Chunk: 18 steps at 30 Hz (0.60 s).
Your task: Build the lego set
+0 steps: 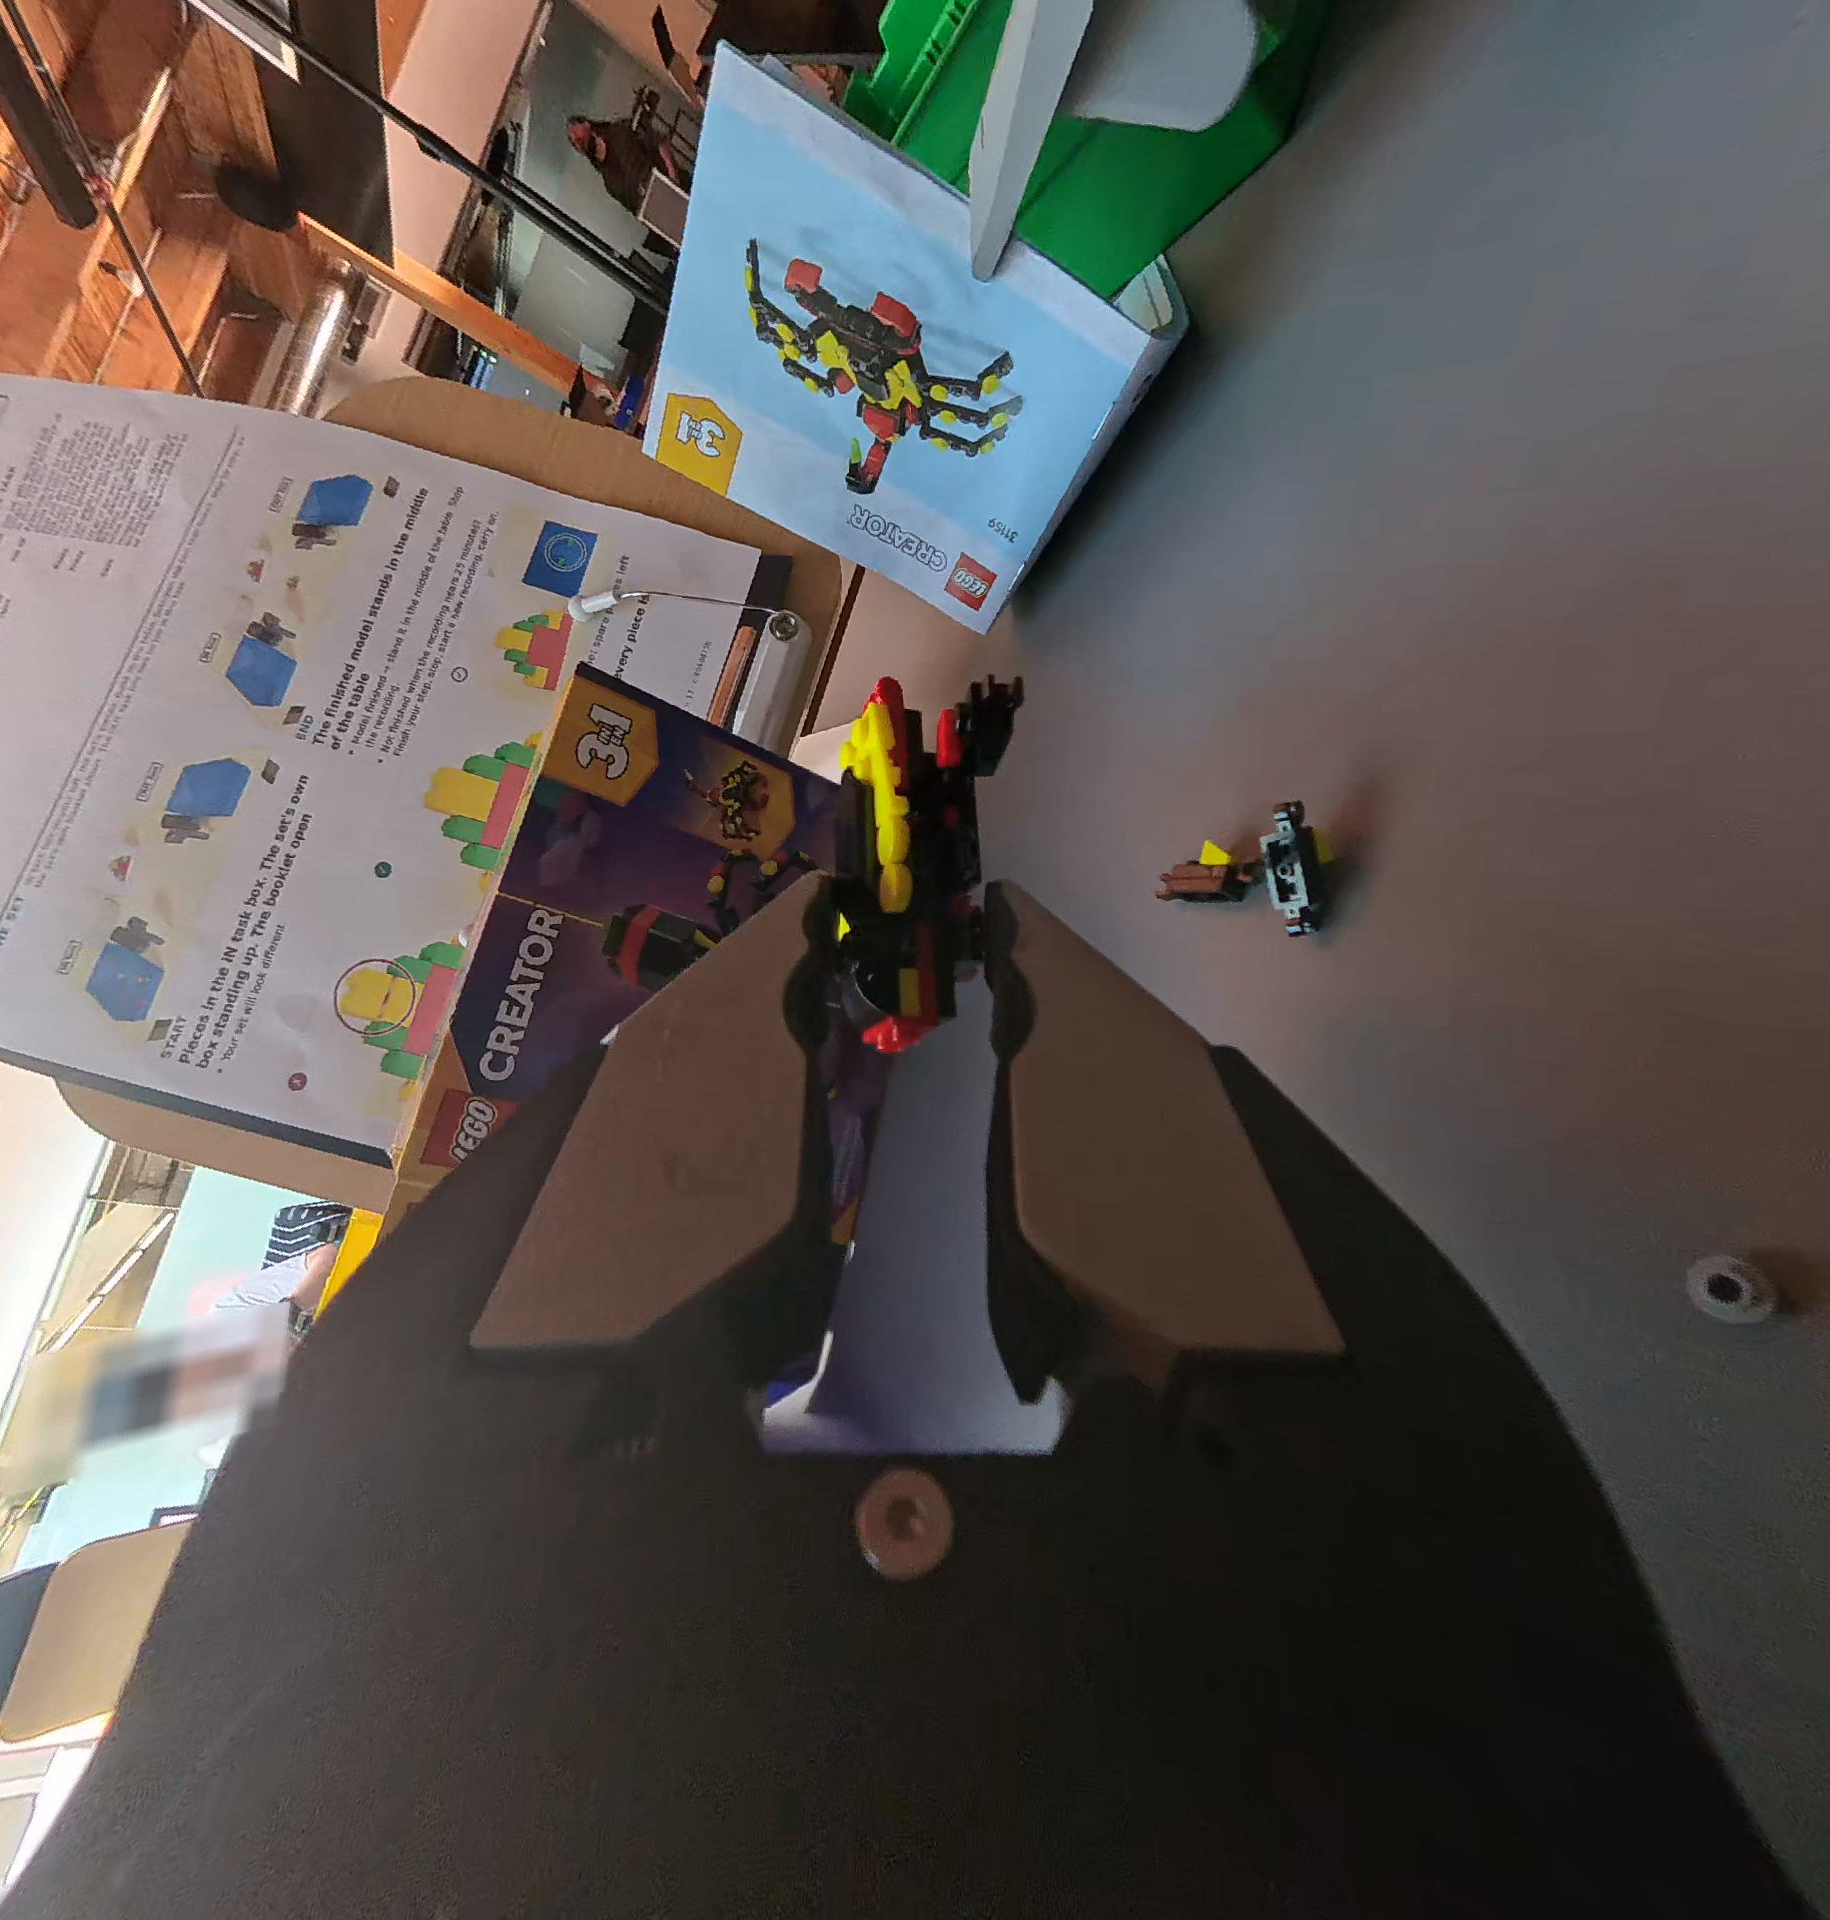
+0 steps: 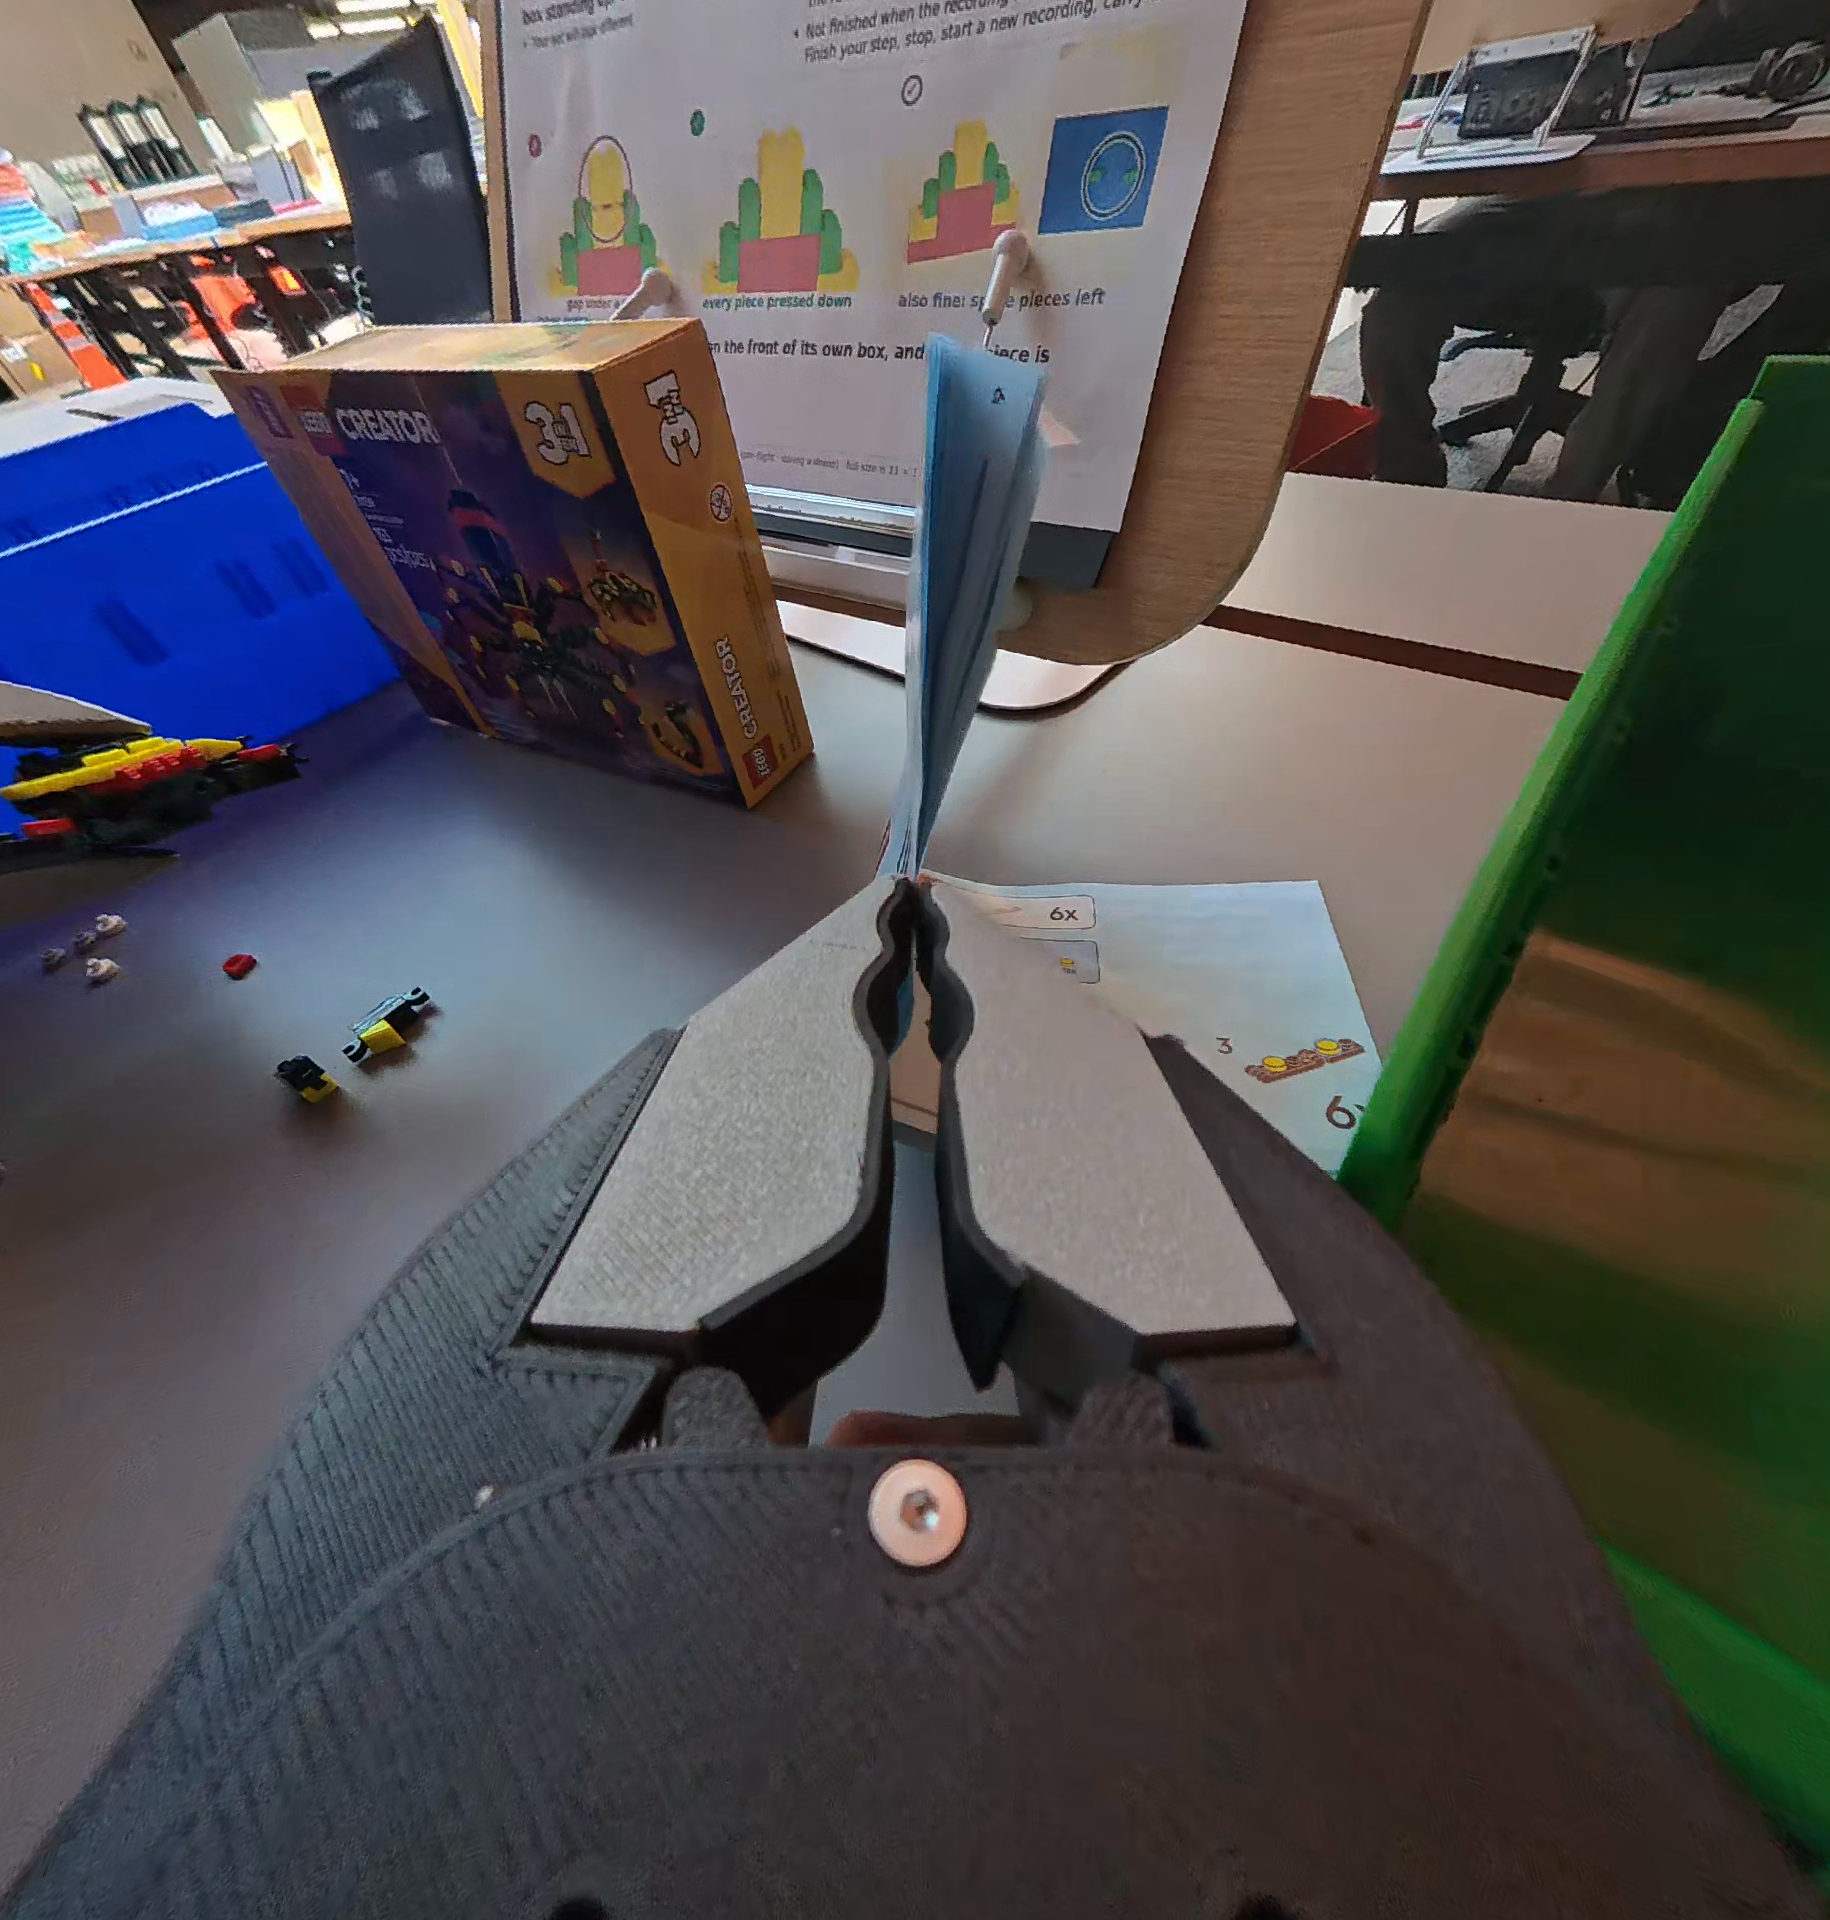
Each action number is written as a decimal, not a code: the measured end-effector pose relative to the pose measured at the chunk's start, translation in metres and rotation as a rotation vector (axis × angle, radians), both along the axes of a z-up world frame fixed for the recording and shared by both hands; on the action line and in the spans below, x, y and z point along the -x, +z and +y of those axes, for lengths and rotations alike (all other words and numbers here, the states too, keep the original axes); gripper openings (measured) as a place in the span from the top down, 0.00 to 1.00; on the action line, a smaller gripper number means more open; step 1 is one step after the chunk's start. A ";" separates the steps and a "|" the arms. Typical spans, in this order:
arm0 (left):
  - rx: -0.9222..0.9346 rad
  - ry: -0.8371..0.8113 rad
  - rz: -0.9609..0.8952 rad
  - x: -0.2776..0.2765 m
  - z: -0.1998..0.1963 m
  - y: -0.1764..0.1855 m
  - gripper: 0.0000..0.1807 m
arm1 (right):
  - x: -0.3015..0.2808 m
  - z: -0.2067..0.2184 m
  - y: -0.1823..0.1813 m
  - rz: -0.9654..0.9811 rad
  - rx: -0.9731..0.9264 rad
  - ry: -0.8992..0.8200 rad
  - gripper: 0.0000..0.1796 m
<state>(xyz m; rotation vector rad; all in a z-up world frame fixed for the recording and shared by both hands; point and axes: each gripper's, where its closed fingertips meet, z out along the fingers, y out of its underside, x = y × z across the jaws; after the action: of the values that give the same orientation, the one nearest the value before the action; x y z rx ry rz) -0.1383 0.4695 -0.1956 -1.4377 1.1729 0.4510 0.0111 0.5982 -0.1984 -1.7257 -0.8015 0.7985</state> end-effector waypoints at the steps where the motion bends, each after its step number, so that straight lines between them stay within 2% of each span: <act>1: -0.001 -0.002 0.002 -0.001 0.000 0.000 0.86 | 0.000 0.000 0.000 -0.002 -0.003 -0.001 1.00; 18: 0.012 -0.003 0.009 -0.001 0.000 -0.003 0.86 | 0.003 -0.002 -0.004 -0.054 -0.041 0.013 1.00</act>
<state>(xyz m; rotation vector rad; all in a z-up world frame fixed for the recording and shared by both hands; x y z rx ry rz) -0.1369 0.4694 -0.1990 -1.4455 1.1866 0.4501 0.0082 0.5963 -0.2027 -1.7135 -0.8605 0.7421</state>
